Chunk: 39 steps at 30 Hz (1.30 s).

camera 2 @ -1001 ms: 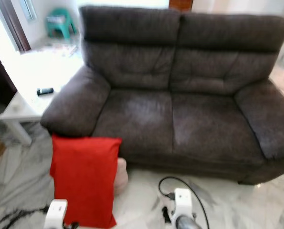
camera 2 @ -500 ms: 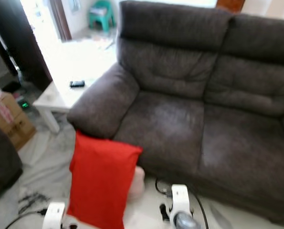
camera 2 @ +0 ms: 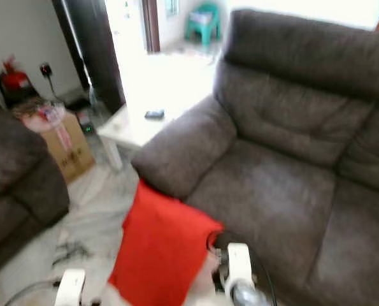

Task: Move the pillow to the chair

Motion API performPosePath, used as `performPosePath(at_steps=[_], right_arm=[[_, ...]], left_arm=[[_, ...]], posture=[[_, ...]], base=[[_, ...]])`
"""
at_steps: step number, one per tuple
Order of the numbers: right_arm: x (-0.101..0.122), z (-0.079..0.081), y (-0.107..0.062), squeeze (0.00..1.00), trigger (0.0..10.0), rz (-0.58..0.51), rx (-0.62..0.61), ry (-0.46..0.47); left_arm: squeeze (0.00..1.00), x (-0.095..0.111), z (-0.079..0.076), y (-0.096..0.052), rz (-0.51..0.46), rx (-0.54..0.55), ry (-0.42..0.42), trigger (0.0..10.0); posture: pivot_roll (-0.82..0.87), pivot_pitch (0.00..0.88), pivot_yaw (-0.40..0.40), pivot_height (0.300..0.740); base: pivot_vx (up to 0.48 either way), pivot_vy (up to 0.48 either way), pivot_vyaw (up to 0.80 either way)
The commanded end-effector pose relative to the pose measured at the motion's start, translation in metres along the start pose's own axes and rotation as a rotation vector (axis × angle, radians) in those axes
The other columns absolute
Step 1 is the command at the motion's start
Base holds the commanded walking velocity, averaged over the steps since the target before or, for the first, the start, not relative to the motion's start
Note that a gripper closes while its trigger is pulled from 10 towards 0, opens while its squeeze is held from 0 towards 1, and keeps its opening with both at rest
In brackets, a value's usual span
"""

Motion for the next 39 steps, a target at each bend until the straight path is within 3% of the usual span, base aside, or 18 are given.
performPosePath(at_steps=[1, 6, 27, 39], right_arm=[[-0.0109, -0.0095, -0.0017, 0.00, 10.0, 0.027, -0.022, 0.013], [-0.0095, -0.0092, -0.0017, 0.00, 10.0, 0.021, -0.015, -0.010], [-0.0089, -0.0090, -0.0016, 0.00, 10.0, 0.018, -0.010, -0.011], [-0.0088, -0.0083, -0.0015, 0.00, 10.0, 0.019, -0.007, -0.003]], left_arm=[[0.00, -0.0084, -0.0061, -0.0006, 0.020, -0.014, 0.007, 10.0], [0.00, -0.0087, -0.0066, -0.0007, 0.022, -0.016, 0.006, 10.0], [0.00, -0.0083, -0.0067, -0.0006, 0.021, -0.017, 0.003, 10.0], [0.00, -0.0074, -0.0067, -0.0005, 0.018, -0.019, 0.004, 10.0]], posture=[[0.03, 0.000, 0.001, 0.740], [0.03, 0.000, 0.000, 0.740], [0.03, 0.000, -0.003, 0.740], [0.03, 0.000, -0.004, 0.740]], base=[[0.000, 0.000, 0.00], [0.000, 0.000, 0.25], [0.000, 0.000, 0.80], [0.000, 0.000, 0.00]])
Point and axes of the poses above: a point about 5 cm out from each wrist's last joint towards the gripper, its own y axis pointing out of the wrist towards the gripper, its own x axis along the axis of the wrist's last joint, z = x × y, the point moved 5 cm from there along y, pointing out of the wrist towards the gripper, and after that the axes turned 8 degrees about -y, right-handed, at the moved point
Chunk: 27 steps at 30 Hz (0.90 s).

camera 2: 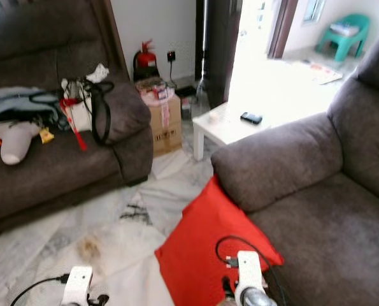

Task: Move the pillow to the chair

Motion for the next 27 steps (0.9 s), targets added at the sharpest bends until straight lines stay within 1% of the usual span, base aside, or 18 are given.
performPosePath(at_steps=[1, 3, 6, 8, 10, 24, 27], right_arm=[[0.0010, 0.0048, 0.0004, 0.00, 10.0, -0.001, 0.011, 0.001], [0.0013, 0.0046, 0.0004, 0.00, 10.0, -0.003, 0.011, -0.009], [0.0015, 0.0045, 0.0004, 0.00, 10.0, -0.002, 0.014, -0.023], [0.0013, 0.0049, 0.0004, 0.00, 10.0, -0.002, 0.017, -0.014], [0.0011, 0.0057, 0.0003, 0.00, 10.0, -0.007, 0.020, 0.018], [0.0010, 0.0055, 0.0003, 0.00, 10.0, -0.007, 0.017, 0.022], [0.0007, 0.0054, 0.0003, 0.00, 10.0, -0.006, 0.017, 0.024]], left_arm=[[0.00, -0.0025, 0.0025, -0.0006, 0.006, 0.002, 0.011, 10.0], [0.00, -0.0020, 0.0024, -0.0006, 0.003, 0.002, 0.017, 10.0], [0.00, -0.0016, 0.0022, -0.0005, 0.002, 0.000, 0.028, 10.0], [0.00, -0.0015, 0.0020, -0.0005, 0.002, -0.001, 0.029, 10.0], [0.00, -0.0016, 0.0018, -0.0005, 0.002, -0.003, 0.028, 10.0], [0.00, -0.0018, 0.0014, -0.0006, 0.002, -0.007, 0.025, 10.0], [0.00, -0.0021, 0.0018, -0.0006, 0.005, -0.004, 0.030, 10.0]], posture=[[0.03, 0.000, -0.004, 0.740], [0.03, 0.000, -0.004, 0.740], [0.03, 0.000, -0.004, 0.740], [0.03, 0.000, -0.004, 0.740], [0.03, 0.000, -0.005, 0.740], [0.03, 0.000, -0.004, 0.740], [0.03, 0.000, -0.004, 0.740]], base=[[0.000, 0.000, 0.00], [0.000, 0.000, 0.23], [0.000, 0.000, 0.80], [0.000, -0.247, 0.80], [0.000, -0.270, 0.00], [0.000, -0.288, 0.00], [0.000, -0.175, 0.00]])
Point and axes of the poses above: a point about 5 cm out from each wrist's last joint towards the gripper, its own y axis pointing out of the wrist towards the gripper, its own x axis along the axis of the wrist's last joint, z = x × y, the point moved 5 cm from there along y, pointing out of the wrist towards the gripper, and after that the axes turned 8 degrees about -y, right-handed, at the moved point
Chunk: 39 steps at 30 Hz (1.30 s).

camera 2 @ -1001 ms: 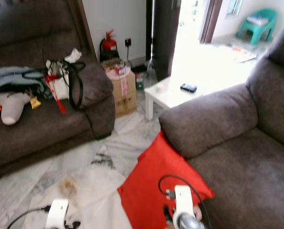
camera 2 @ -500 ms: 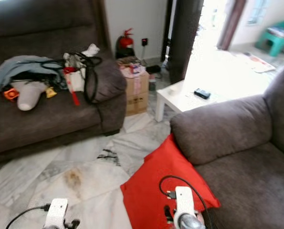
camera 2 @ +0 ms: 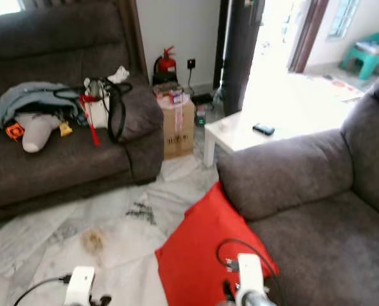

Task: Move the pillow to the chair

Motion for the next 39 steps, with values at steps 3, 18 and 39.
performPosePath(at_steps=[3, 18, 39], right_arm=[[0.0042, 0.0066, 0.0008, 0.00, 10.0, -0.012, 0.014, 0.014], [0.0040, 0.0066, 0.0007, 0.00, 10.0, -0.014, 0.011, 0.025], [0.0044, 0.0073, 0.0007, 0.00, 10.0, -0.020, 0.010, 0.039]], left_arm=[[0.00, -0.0053, 0.0011, -0.0006, 0.018, 0.009, 0.009, 10.0], [0.00, -0.0047, 0.0006, -0.0008, 0.005, 0.007, -0.024, 10.0], [0.00, -0.0052, 0.0012, -0.0009, 0.008, 0.006, -0.024, 10.0]], posture=[[0.03, 0.000, -0.004, 0.740], [0.03, 0.000, -0.004, 0.740], [0.04, 0.000, -0.003, 0.740]], base=[[0.000, 0.000, 0.00], [0.000, 0.000, 0.00], [0.000, 0.000, -0.15]])
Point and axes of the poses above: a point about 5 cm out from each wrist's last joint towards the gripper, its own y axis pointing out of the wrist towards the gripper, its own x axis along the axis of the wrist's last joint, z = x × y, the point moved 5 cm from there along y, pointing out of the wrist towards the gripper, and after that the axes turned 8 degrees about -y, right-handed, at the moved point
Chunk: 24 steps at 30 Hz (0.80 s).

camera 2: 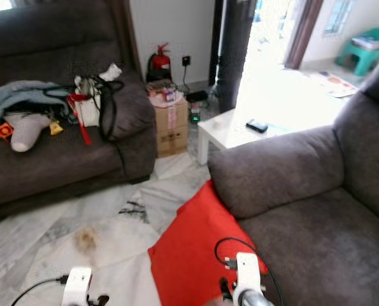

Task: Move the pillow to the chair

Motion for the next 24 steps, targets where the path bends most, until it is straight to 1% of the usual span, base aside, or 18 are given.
performPosePath(at_steps=[1, 6, 18, 24], right_arm=[[0.0056, 0.0040, 0.0006, 0.00, 10.0, -0.021, 0.008, 0.009], [0.0054, 0.0039, 0.0006, 0.00, 10.0, -0.021, 0.006, 0.009], [0.0044, 0.0039, 0.0006, 0.00, 10.0, -0.015, 0.006, 0.013], [0.0041, 0.0040, 0.0006, 0.00, 10.0, -0.012, 0.009, 0.006]], left_arm=[[0.00, -0.0041, 0.0038, -0.0008, 0.014, 0.009, 0.001, 10.0], [0.00, -0.0044, 0.0039, -0.0009, 0.014, 0.008, 0.002, 10.0], [0.00, -0.0042, 0.0039, -0.0009, 0.012, 0.009, 0.003, 10.0], [0.00, -0.0042, 0.0037, -0.0009, 0.012, 0.009, 0.002, 10.0]], posture=[[0.04, 0.000, -0.003, 0.740], [0.04, 0.000, -0.001, 0.740], [0.04, 0.000, -0.002, 0.740], [0.04, 0.000, -0.001, 0.740]], base=[[0.000, 0.000, 0.00], [0.000, 0.000, 0.00], [0.264, 0.000, 0.00], [0.283, 0.000, -0.61]])
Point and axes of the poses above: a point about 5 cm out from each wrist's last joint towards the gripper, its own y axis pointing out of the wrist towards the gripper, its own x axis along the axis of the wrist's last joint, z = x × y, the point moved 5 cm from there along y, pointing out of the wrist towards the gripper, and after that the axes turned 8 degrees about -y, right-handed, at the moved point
